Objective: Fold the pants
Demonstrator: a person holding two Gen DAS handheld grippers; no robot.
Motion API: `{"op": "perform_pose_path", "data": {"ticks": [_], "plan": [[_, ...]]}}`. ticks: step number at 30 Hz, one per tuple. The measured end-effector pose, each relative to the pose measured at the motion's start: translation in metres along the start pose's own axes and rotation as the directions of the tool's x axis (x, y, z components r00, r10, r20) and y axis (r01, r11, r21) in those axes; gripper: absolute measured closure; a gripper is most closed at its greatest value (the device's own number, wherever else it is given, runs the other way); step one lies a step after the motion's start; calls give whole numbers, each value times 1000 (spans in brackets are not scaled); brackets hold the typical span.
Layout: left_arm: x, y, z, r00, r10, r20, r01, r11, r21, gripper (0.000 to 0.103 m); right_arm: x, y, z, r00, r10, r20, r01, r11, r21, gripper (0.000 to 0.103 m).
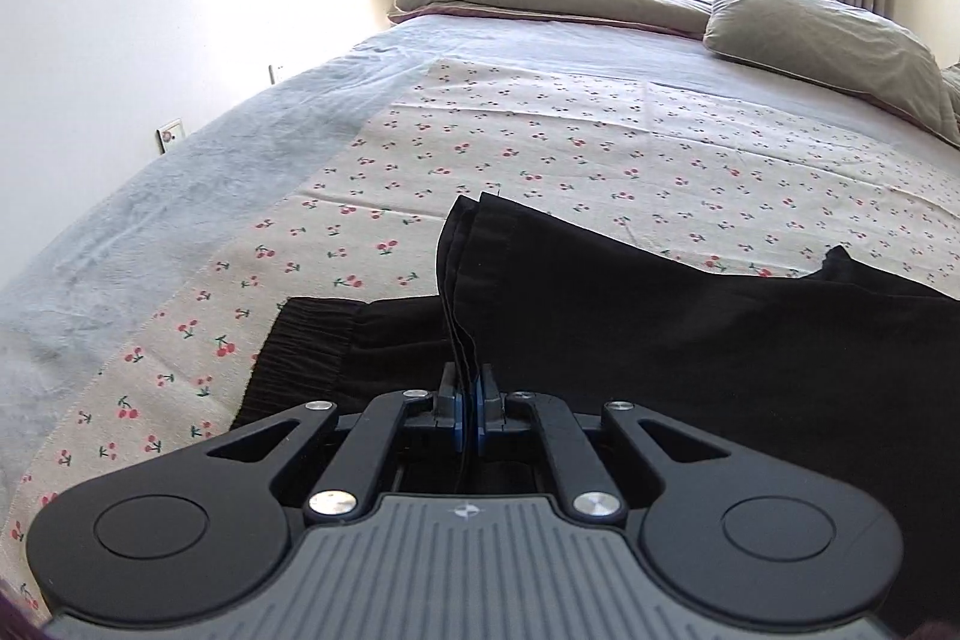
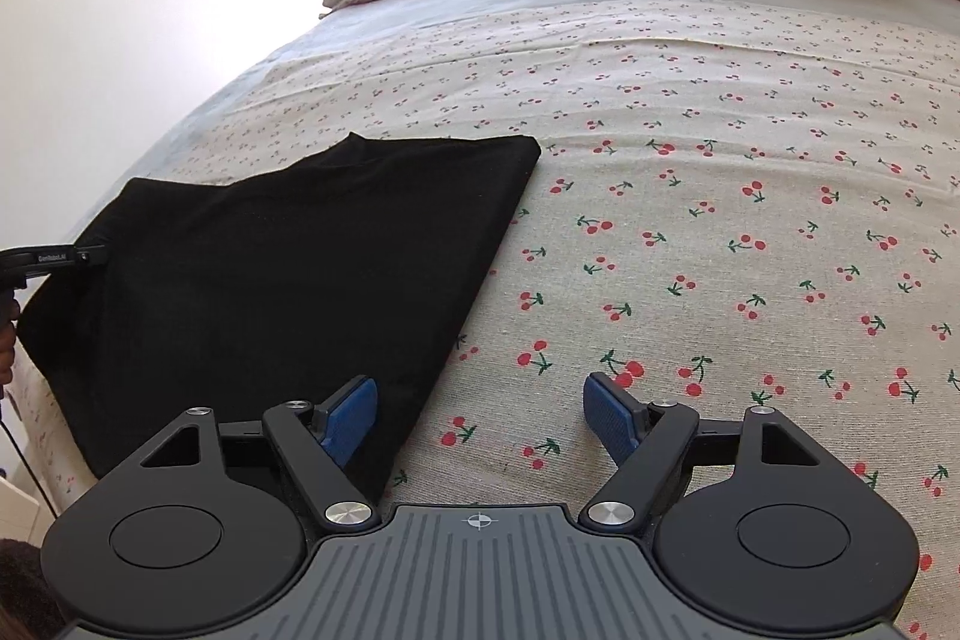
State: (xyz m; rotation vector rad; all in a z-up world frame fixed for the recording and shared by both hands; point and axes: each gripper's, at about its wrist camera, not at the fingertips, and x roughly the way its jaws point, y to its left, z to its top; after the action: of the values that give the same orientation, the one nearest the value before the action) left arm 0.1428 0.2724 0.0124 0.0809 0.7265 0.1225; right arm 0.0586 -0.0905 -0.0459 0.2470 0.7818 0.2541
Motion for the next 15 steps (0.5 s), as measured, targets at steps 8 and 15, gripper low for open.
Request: {"op": "perform_pose_path", "data": {"ticks": [8, 15], "plan": [[15, 9, -4, 983, 185, -1, -185, 982, 20, 65, 4, 7, -3, 1000, -1, -1, 0, 999, -32, 24], [-29, -6, -8, 997, 38, 67, -37, 999, -8, 31, 2, 2, -1, 996, 82, -23, -81, 996, 46, 24]]}}
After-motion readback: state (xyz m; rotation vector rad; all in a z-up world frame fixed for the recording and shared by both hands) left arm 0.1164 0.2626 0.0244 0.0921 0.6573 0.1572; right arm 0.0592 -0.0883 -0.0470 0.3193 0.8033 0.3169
